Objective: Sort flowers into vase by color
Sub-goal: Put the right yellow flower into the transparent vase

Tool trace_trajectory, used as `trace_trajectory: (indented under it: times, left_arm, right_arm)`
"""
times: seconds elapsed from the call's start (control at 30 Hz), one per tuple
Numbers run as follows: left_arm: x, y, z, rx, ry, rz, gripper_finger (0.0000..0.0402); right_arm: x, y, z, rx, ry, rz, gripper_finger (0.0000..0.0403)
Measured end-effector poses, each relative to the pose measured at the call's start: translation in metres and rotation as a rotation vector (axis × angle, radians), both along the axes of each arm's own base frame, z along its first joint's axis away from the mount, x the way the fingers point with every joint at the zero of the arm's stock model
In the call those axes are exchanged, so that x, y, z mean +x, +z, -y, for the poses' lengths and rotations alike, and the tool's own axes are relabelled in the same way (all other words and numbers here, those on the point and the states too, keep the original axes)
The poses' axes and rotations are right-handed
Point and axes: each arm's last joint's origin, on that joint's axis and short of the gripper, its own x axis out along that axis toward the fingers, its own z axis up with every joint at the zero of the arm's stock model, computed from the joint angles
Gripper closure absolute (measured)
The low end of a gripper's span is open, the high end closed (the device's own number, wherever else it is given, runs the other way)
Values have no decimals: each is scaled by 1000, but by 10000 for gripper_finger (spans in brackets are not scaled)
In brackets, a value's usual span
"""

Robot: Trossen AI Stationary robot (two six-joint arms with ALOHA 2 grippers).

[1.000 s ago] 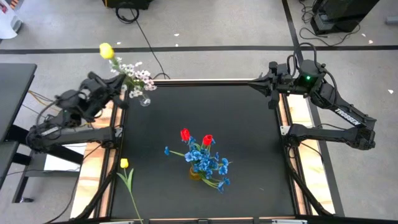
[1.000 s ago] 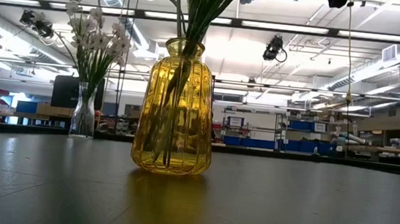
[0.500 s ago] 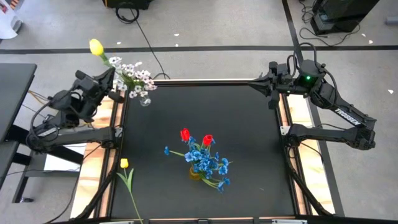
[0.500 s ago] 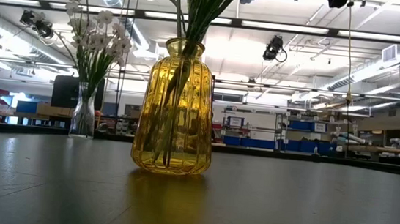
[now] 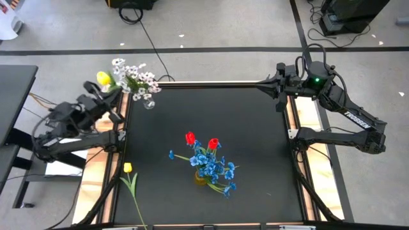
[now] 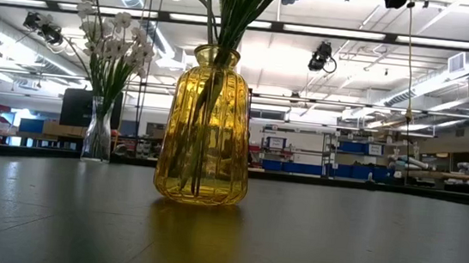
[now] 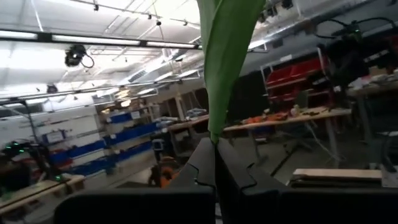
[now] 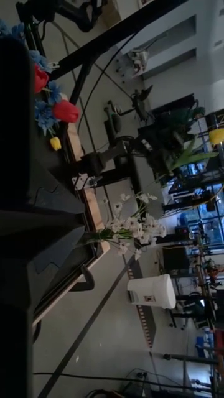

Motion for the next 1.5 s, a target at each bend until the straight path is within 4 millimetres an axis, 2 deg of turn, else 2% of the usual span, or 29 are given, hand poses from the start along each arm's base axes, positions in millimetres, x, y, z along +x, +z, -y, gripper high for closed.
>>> trace_trajectory:
  times: [0.17, 0.3, 0.5, 0.7, 0.87, 1.2, 1.4, 1.5]
  left_arm:
    - [18, -28, -4, -18, -40, -25, 401]
    - [23, -35, -4, -7, -66, -21, 401]
    - [27, -43, -4, -17, -105, -104, 401]
    - [15, -43, -6, -47, 85, -63, 401]
    - [3, -39, -5, -37, 139, -2, 401]
    - [5, -34, -5, 17, 171, 1, 401]
    - [17, -28, -8, 66, 196, -31, 401]
    - [26, -29, -11, 111, 222, -115, 401]
  right_arm:
    - [0, 0, 0, -2, -1, 3, 355]
    - [0, 0, 0, -2, -1, 3, 355]
    - [0, 0, 0, -2, 0, 3, 355]
    - [0, 0, 0, -2, 0, 2, 355]
    - [0, 0, 0, -2, 0, 3, 355]
    - [0, 0, 0, -2, 1, 3, 355]
    - [0, 0, 0, -2, 2, 3, 354]
    - [0, 0, 0, -1, 2, 2, 355]
